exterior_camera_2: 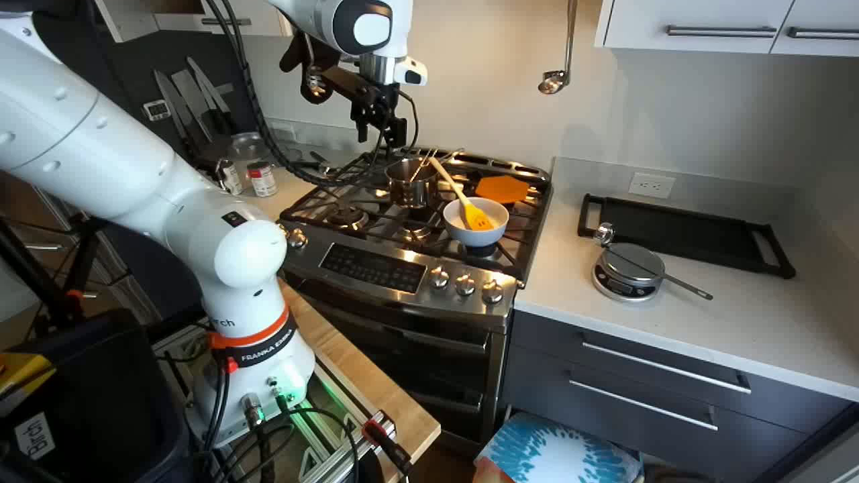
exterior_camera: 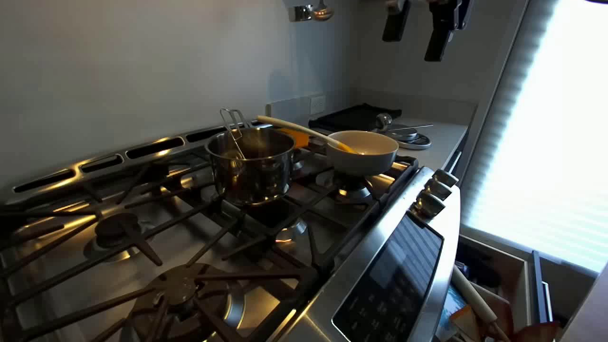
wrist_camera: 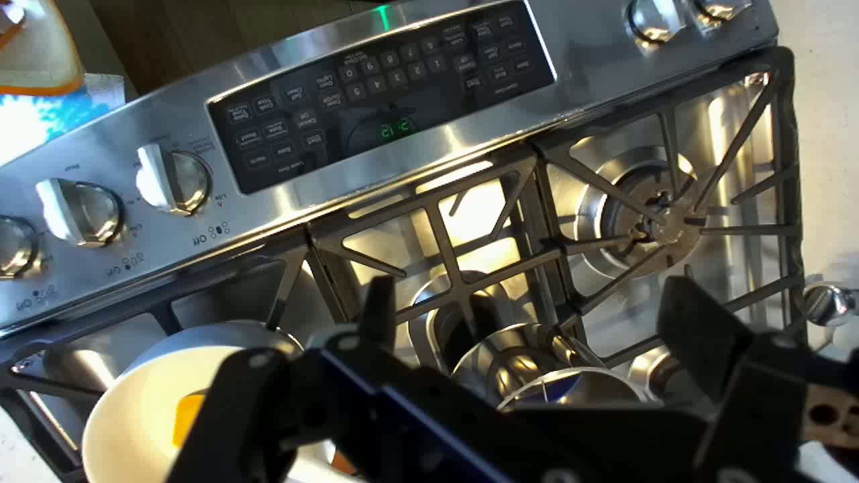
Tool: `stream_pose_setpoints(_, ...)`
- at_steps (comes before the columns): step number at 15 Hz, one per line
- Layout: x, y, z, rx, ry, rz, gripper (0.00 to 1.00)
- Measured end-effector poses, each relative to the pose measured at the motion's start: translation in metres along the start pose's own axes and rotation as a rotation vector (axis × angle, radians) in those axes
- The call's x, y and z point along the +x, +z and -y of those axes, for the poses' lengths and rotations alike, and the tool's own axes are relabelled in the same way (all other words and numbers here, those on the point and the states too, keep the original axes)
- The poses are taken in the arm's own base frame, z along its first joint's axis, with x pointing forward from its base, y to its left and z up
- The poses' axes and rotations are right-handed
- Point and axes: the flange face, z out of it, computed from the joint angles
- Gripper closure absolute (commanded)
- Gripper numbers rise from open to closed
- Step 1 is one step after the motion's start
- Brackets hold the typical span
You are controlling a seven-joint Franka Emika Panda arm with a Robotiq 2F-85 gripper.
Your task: Put the yellow spatula in the pot
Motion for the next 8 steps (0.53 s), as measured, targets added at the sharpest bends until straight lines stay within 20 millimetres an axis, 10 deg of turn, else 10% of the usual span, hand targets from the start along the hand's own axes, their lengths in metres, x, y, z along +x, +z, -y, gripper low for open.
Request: stream_pose_setpoints(8, 0.008, -0.010, -0.031, -0.029, 0.102, -0.074, 0.00)
